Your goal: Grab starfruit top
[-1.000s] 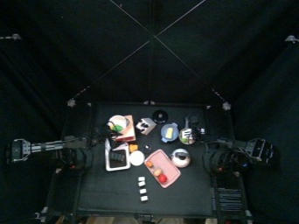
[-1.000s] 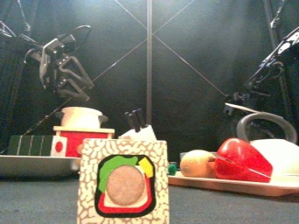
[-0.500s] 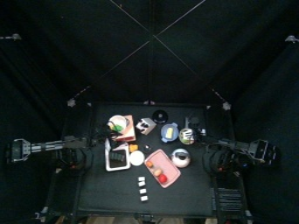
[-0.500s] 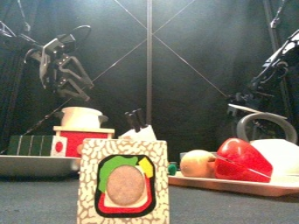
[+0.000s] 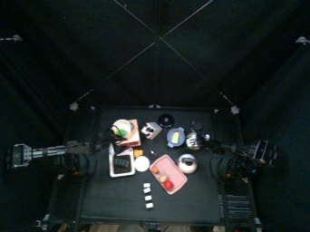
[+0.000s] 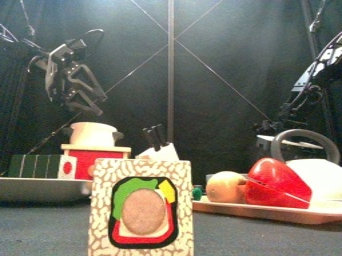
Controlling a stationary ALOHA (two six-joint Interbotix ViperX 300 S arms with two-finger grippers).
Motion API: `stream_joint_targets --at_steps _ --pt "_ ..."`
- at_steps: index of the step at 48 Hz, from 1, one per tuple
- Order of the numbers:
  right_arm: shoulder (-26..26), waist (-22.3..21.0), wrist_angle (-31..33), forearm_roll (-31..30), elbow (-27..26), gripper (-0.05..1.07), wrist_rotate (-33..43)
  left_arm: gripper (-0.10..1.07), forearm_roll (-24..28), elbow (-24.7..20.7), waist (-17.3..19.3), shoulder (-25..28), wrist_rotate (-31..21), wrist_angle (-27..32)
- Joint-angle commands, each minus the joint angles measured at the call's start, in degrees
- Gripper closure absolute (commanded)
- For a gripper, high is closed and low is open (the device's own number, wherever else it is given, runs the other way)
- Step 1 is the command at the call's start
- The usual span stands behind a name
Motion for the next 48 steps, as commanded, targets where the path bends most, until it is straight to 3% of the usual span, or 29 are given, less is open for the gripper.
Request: stream_joint_targets --at_steps 1,8,23,48 --pt "0.6 -0.6 -0.2 -0.4 -1.4 -0.01 -0.1 0.07 0.0 -0.6 0.2 -0.2 0.1 -0.4" --pt "1.0 -0.8 -0.2 -0.4 -1.5 0.03 0.0 0.07 0.0 -0.5 0.2 -0.2 0.0 -0.4" --pt "0.4 -0.7 -0.1 0.2 -1.7 0.24 0.0 0.07 0.0 -0.5 0.2 -0.2 0.0 -0.4" --pt "-9.7 1.9 4.5 1.9 -2.1 0.26 -0.1 0.07 0.0 -0.5 0.2 -0.2 0.0 -0.4"
